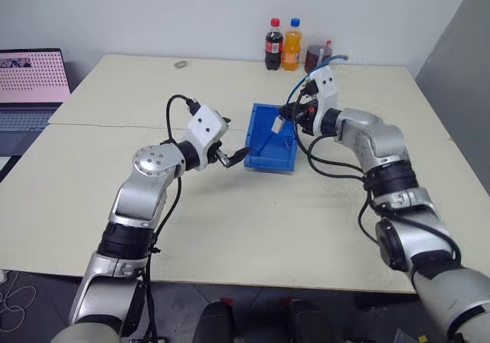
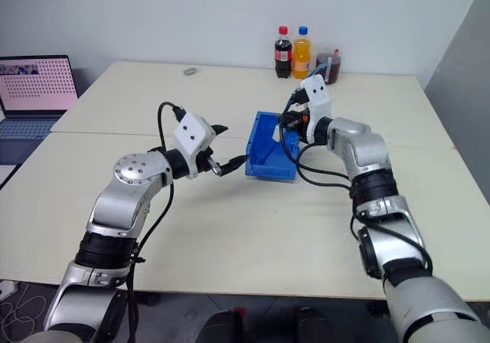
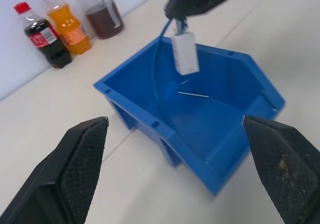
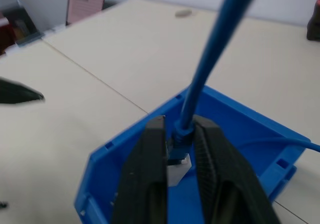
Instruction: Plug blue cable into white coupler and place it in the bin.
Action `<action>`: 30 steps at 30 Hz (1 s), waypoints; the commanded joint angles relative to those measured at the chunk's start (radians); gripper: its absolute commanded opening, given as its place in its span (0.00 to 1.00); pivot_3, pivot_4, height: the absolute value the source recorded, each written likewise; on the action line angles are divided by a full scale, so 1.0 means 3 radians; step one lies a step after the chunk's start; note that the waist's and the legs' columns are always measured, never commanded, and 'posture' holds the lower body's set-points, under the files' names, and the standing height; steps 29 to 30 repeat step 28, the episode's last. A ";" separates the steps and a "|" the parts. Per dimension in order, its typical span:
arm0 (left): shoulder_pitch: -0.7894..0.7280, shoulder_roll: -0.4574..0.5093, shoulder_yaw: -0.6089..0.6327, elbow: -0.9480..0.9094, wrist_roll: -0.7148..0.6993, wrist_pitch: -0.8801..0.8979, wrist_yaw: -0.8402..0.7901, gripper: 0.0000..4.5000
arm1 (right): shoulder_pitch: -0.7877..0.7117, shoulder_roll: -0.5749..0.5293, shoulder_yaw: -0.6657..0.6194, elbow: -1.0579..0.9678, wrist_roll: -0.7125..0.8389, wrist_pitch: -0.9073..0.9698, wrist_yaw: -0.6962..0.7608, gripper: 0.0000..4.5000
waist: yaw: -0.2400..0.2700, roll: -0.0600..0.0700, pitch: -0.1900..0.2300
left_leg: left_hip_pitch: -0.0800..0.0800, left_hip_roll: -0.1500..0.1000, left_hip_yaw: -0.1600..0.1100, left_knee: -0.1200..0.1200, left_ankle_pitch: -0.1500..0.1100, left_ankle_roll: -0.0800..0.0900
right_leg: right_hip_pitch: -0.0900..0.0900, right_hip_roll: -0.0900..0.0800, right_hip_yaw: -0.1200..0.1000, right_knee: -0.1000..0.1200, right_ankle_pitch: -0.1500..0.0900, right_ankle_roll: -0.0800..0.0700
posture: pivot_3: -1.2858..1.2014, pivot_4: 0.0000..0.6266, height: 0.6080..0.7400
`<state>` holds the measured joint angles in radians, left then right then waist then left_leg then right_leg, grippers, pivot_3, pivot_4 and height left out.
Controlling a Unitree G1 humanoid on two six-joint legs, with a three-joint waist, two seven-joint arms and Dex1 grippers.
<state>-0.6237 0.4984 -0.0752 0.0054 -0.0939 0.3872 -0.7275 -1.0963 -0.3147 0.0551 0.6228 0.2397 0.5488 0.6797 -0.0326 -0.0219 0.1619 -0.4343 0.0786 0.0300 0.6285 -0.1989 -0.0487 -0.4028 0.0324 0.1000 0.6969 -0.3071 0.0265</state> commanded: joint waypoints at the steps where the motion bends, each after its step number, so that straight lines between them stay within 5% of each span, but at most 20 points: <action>1: -0.0062 0.0031 0.0036 0.0020 0.0008 -0.0041 0.0031 1.00 | -0.0124 -0.0237 0.0102 0.0142 -0.0157 -0.0103 0.0356 0.44 | 0.0008 0.0000 0.0000 | -0.0005 0.0000 0.0001 -0.0001 0.0000 0.0000 | -0.0005 -0.0001 0.0000 0.0000 0.0000 0.0000 | 0.52 0.24 1.00; 6: -0.0075 0.0096 0.0098 0.0090 -0.0110 0.0045 -0.0100 1.00 | 0.0102 -0.0786 0.0301 -0.0421 -0.0116 0.0259 0.1107 0.71 | 0.0013 0.0005 0.0003 | -0.0012 -0.0001 0.0002 -0.0004 0.0000 0.0000 | -0.0012 -0.0002 0.0001 -0.0002 0.0000 -0.0002 | 0.52 0.24 1.00; 11: 0.0019 0.0233 0.0244 0.0095 -0.0283 0.0091 -0.0241 1.00 | 0.0599 -0.1106 0.0274 -0.1287 0.0024 0.0498 0.1306 0.98 | 0.0003 0.0005 0.0003 | -0.0012 -0.0001 0.0000 -0.0004 0.0000 0.0000 | -0.0010 0.0000 -0.0001 -0.0002 -0.0001 -0.0002 | 0.52 0.24 1.00; 21: 0.0620 0.0406 0.0748 -0.0120 -0.0342 -0.0039 0.0081 1.00 | 0.1973 -0.0981 -0.0500 -0.3095 0.0434 0.0784 0.0514 0.98 | -0.0018 0.0006 0.0005 | -0.0007 0.0003 -0.0004 0.0002 0.0000 -0.0001 | -0.0005 0.0001 -0.0001 0.0004 -0.0002 -0.0002 | 0.52 0.24 1.00; 30: 0.0937 0.0392 0.0932 -0.0379 -0.0747 0.0268 -0.0047 1.00 | 0.2325 -0.0948 -0.0575 -0.3498 0.0479 0.0780 0.0198 0.98 | 0.0000 0.0005 0.0004 | -0.0004 0.0002 -0.0003 0.0004 0.0001 -0.0001 | -0.0003 0.0000 0.0000 0.0005 -0.0001 0.0005 | 0.52 0.24 1.00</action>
